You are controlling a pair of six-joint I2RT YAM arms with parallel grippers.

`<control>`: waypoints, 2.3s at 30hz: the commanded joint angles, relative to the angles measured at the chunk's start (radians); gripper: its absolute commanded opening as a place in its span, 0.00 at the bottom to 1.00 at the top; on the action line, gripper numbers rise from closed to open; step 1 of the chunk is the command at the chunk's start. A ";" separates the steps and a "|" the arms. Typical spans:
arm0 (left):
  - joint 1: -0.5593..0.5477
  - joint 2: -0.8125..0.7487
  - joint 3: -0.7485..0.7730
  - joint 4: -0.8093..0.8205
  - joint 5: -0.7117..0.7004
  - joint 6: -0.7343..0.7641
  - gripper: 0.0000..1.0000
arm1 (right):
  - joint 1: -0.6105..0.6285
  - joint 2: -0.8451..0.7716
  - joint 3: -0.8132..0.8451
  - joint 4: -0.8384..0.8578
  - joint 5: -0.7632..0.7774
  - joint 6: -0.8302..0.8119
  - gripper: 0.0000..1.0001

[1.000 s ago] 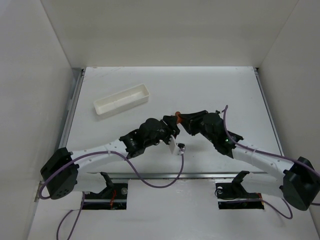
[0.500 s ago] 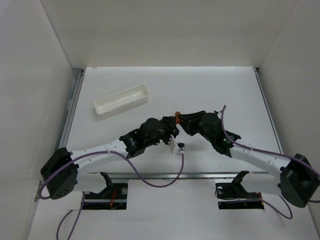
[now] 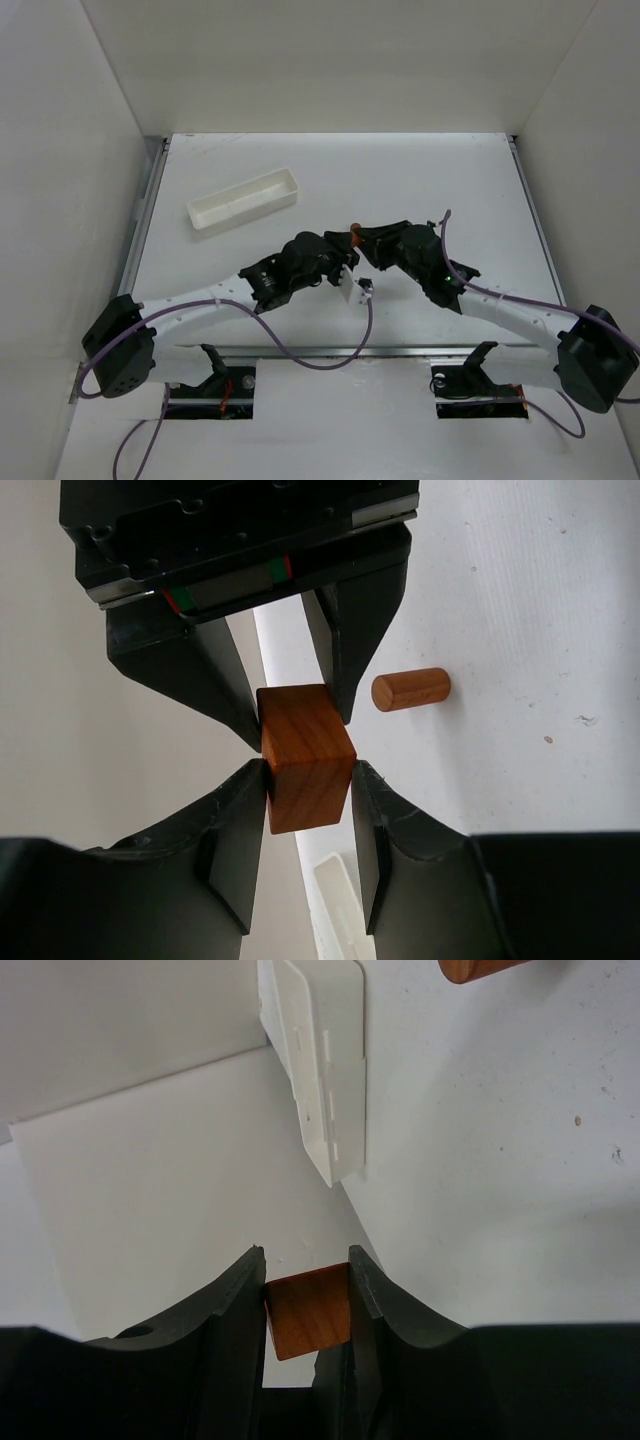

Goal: Build the wood block tower

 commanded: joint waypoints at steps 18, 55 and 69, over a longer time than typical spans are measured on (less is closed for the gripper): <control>-0.003 0.006 0.123 -0.055 0.041 -0.164 0.00 | 0.019 0.001 0.055 0.043 -0.057 -0.020 0.70; 0.291 0.571 1.063 -1.081 0.716 -0.391 0.00 | 0.019 -0.412 0.214 -0.735 0.650 -0.202 1.00; 0.377 0.704 1.068 -0.948 0.739 -0.407 0.00 | 0.019 -0.391 0.202 -0.767 0.625 -0.223 1.00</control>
